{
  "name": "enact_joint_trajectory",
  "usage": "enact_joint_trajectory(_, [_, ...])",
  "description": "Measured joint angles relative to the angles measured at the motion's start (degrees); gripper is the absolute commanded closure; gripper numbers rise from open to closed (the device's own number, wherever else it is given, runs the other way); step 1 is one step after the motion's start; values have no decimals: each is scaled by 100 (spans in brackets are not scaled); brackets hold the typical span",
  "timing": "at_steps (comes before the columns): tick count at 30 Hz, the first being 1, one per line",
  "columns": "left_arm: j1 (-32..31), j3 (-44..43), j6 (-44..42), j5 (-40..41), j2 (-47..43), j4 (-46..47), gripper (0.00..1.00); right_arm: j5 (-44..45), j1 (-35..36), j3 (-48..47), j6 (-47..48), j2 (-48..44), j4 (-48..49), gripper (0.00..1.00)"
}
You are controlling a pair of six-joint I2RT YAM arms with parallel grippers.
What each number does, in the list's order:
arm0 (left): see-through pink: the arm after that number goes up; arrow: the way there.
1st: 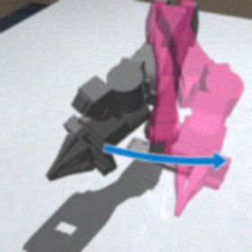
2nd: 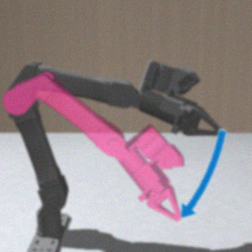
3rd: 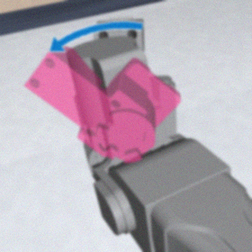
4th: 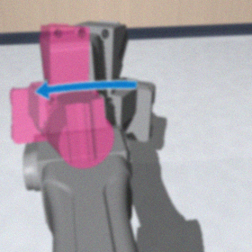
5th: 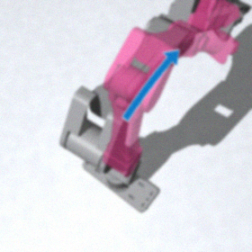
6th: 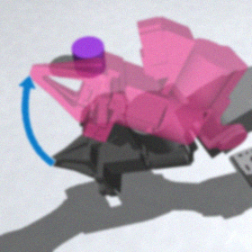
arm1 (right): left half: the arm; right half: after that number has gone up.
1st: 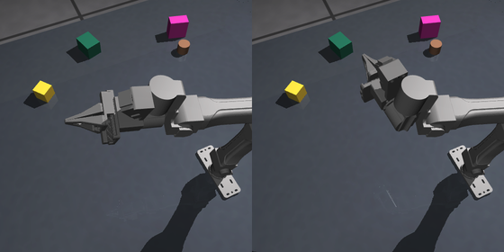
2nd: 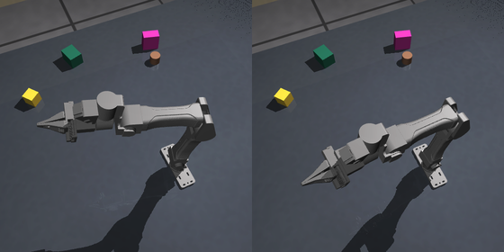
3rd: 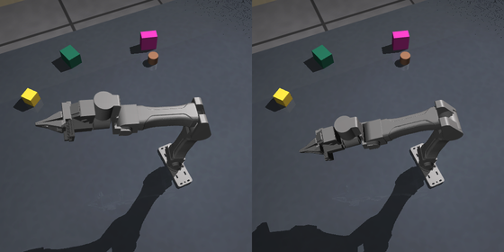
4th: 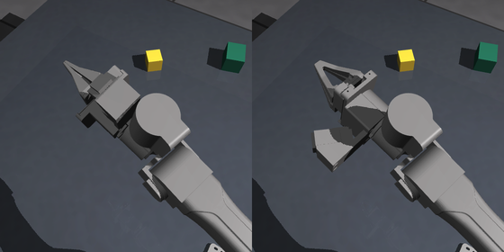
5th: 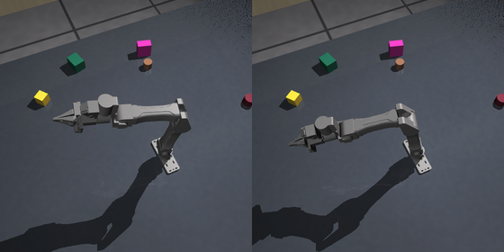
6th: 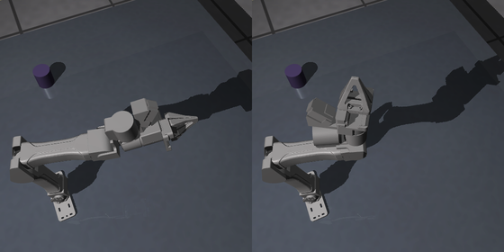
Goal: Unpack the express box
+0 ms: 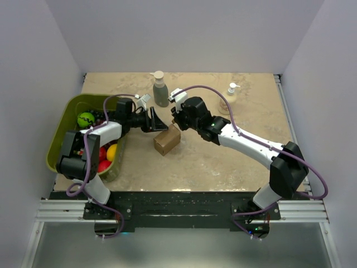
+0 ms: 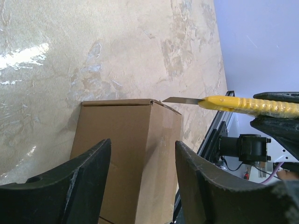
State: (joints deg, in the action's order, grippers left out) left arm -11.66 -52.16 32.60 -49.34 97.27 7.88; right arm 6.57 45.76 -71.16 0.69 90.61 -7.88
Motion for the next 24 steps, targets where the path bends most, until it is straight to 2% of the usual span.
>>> enact_joint_trajectory(21, [0, 0, 2, -11, 11, 46, 39, -33, 0, -15, 52, 105, 7, 100])
enact_joint_trajectory(24, [0, 0, 2, -11, 11, 48, 44, -37, 0, -20, 85, 105, -15, 100])
